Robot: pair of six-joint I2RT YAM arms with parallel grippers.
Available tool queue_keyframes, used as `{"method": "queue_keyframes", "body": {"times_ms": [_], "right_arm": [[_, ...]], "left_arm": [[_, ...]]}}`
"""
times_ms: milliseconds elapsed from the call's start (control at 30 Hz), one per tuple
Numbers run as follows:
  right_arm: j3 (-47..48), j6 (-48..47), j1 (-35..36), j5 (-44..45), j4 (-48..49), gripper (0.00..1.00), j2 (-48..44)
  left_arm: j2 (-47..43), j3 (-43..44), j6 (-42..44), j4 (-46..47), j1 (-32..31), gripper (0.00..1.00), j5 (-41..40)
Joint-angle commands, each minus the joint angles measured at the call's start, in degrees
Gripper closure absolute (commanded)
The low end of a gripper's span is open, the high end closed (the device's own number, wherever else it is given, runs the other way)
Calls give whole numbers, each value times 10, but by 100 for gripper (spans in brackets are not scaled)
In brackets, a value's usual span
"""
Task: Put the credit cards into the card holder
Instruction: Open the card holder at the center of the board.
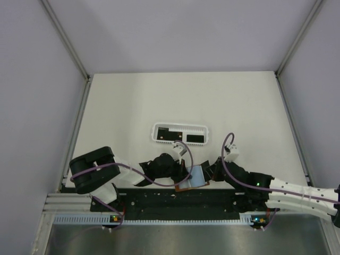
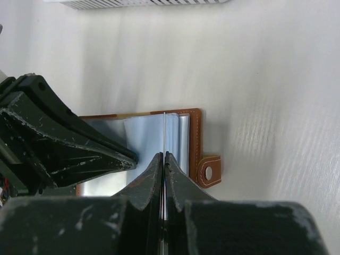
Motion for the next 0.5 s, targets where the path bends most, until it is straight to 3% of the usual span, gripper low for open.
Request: {"method": "queue_keyframes", "body": {"times_ms": [0,467], "right_arm": [[-1,-19,5,-25,48,100,28],[-11,-3,5,-39,97,100,106]], "left_arm": [[31,-20,9,-111,-10,100,1],[30,-19,8,-111,-11,100,1]]}}
